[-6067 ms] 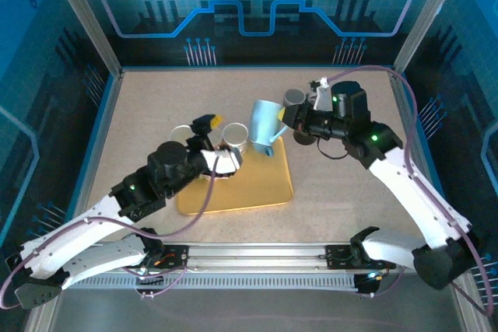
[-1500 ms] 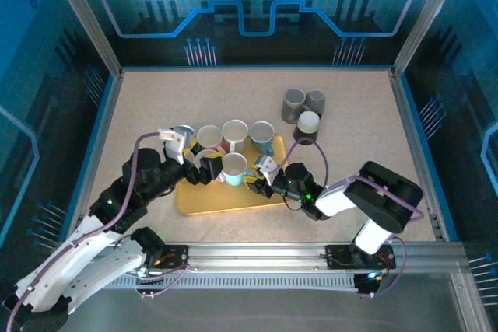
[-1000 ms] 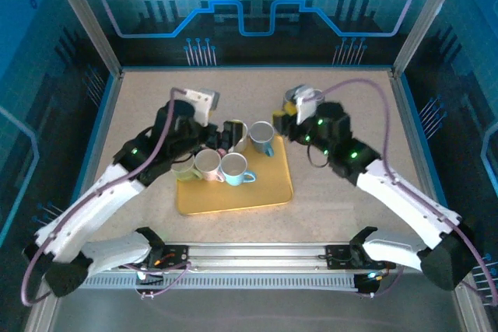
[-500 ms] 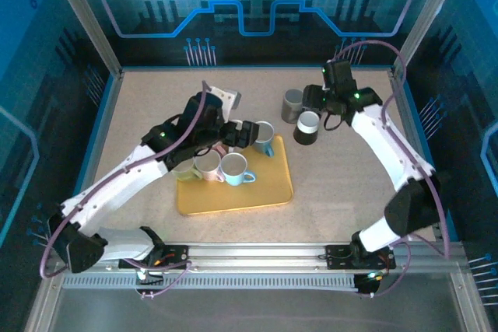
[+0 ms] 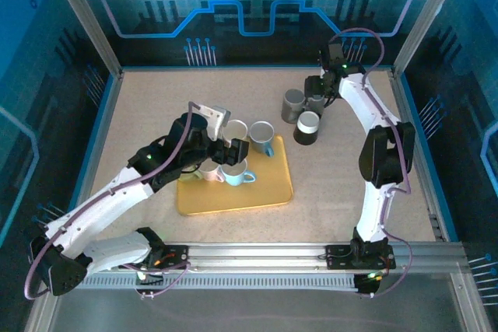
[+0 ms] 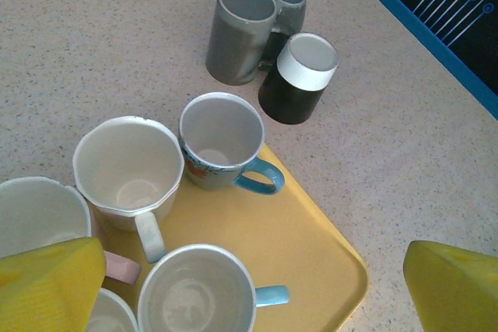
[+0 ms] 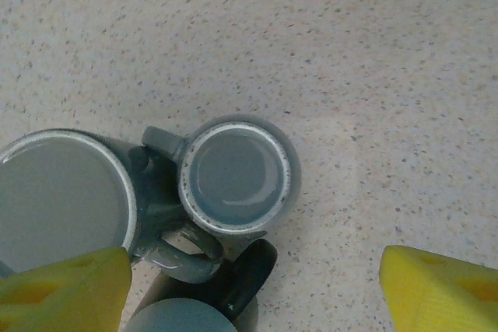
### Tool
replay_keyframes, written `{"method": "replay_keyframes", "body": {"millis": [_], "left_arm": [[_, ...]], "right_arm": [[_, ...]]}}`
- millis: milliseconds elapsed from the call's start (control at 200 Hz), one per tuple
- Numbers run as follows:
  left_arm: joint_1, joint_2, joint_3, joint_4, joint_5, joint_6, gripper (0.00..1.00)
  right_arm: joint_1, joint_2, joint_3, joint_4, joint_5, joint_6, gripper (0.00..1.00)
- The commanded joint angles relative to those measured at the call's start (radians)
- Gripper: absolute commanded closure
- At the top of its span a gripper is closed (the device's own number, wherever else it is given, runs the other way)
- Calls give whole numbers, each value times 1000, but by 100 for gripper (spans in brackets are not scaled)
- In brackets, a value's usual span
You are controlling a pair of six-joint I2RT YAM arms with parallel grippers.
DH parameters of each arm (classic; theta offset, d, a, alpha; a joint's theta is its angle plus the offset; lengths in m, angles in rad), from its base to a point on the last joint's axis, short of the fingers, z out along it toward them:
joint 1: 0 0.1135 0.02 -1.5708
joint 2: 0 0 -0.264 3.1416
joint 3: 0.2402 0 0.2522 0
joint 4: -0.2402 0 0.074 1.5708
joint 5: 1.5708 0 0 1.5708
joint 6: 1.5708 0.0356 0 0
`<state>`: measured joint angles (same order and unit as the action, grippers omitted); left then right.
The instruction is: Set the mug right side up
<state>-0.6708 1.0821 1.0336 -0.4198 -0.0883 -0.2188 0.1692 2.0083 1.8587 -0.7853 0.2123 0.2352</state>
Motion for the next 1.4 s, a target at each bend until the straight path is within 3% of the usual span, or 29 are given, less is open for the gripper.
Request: {"method": "replay_keyframes", "body": {"millis": [0,110,775,1150,1281,1396], "left_arm": [[-4,-21,-10,42,32,4,1],[-4,-24,-15,50,40,4,1],[-3,-6,-24,61,35,11,1],[2,16,-23,67,40,10,1],[7,18,-23,69,40,10,1],[12,25,-21,69,39,10,1]], "right_arm": [[-41,36,56,-4,-148,-158,17],[-54,83,92,-35,-191,-177,16],[-85,220,127,-2,-131,-176,20],[-78,304,184,12,-174,-222,19],[-78,314,189,19,-173,-221,25],[-83,302,173,26,-163,-216,41]]}}
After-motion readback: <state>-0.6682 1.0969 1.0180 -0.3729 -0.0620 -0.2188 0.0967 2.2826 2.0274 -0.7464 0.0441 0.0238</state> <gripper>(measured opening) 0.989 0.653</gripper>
